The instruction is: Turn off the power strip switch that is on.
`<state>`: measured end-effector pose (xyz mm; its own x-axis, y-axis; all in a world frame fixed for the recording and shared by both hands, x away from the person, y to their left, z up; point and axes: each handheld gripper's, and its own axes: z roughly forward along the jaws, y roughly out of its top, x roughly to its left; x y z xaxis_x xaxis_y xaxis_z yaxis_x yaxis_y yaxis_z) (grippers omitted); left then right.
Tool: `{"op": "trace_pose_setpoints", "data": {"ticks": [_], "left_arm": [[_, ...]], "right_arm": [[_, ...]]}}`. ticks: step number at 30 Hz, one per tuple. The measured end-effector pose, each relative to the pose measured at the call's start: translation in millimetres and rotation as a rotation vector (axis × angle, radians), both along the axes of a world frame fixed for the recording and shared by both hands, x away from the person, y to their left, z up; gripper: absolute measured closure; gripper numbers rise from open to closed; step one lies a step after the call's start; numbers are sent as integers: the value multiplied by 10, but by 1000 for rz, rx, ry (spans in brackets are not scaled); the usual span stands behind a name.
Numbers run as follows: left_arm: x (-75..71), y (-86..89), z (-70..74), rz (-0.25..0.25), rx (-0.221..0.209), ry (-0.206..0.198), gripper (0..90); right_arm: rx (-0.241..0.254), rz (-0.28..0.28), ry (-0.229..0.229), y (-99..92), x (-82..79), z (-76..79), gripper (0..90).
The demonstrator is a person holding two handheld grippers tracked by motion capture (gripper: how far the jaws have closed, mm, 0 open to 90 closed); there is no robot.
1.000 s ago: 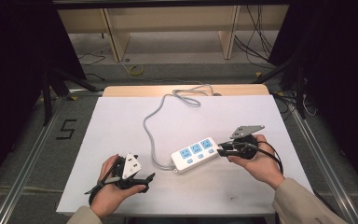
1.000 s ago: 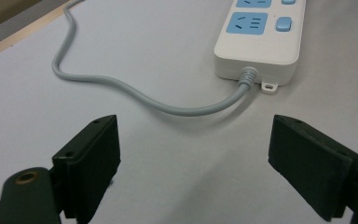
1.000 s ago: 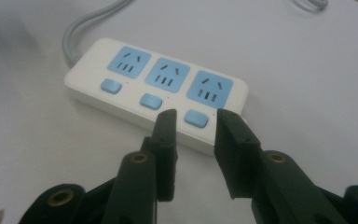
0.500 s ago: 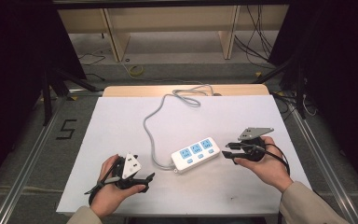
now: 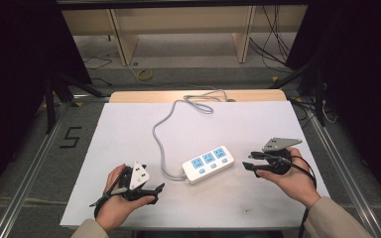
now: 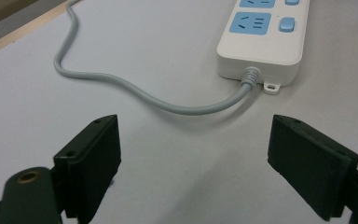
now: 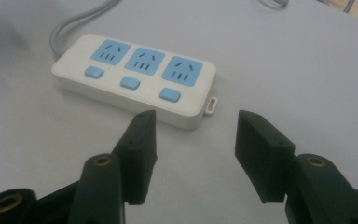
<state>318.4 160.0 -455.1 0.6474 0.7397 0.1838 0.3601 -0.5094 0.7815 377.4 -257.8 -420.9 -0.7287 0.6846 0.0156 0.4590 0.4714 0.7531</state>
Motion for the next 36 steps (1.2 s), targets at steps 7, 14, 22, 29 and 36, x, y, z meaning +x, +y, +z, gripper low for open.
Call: {"op": "trace_pose_setpoints", "data": {"ticks": [7, 14, 22, 29, 36], "left_arm": [[-1, 4, -4, 0, 3, 3, 167], [-1, 9, -7, 0, 5, 5, 166], [-5, 15, -7, 2, 4, 8, 165], [-6, 17, -8, 4, 3, 9, 165], [-12, 11, -9, 2, -1, 9, 165]], "right_arm": [[19, 0, 1, -73, -87, -26, 435], [33, 2, -9, -146, -192, -53, 389], [59, -10, -17, -248, -295, -84, 363], [69, -14, -14, -312, -368, -136, 349], [73, -17, -16, -353, -425, -182, 344]]}}
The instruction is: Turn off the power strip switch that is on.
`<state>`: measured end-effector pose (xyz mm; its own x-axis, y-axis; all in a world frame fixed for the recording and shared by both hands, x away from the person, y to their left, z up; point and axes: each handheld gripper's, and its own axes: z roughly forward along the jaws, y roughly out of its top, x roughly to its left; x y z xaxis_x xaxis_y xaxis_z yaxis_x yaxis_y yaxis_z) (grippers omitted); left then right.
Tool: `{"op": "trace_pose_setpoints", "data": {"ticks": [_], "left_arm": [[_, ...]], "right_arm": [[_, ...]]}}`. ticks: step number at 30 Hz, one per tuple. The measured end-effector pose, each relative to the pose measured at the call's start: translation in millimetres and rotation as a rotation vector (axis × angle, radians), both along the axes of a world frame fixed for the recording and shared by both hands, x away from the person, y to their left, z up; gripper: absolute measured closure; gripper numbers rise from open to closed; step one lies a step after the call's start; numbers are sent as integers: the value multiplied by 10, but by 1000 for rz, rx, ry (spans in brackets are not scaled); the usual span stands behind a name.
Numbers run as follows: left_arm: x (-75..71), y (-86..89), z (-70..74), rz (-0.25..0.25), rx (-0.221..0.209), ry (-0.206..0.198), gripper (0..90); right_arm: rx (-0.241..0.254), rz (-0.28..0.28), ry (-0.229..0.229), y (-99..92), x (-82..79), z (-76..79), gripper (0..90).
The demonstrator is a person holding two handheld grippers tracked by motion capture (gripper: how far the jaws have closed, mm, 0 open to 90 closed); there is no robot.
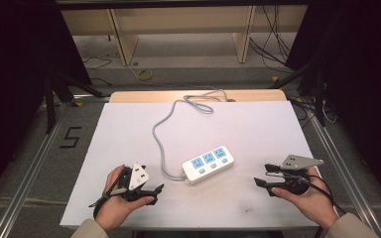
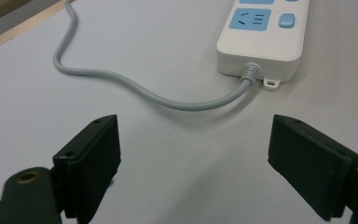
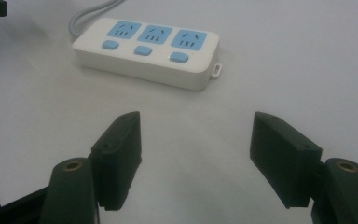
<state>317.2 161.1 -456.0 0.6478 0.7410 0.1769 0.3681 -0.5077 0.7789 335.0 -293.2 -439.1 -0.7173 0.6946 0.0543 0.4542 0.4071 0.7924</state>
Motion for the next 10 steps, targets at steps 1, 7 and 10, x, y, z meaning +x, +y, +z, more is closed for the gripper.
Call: {"op": "trace_pose_setpoints", "data": {"ticks": [1, 7, 10], "left_arm": [[0, 0, 0, -1, 0, 0, 165], [4, -12, -3, -9, 5, 4, 165], [2, -26, -2, -12, 3, 5, 165]], "right_arm": [[5, -3, -3, -2, -4, -3, 344], [11, -13, -8, -21, 0, -11, 335], [14, -15, -10, -25, 1, -12, 334]]}}
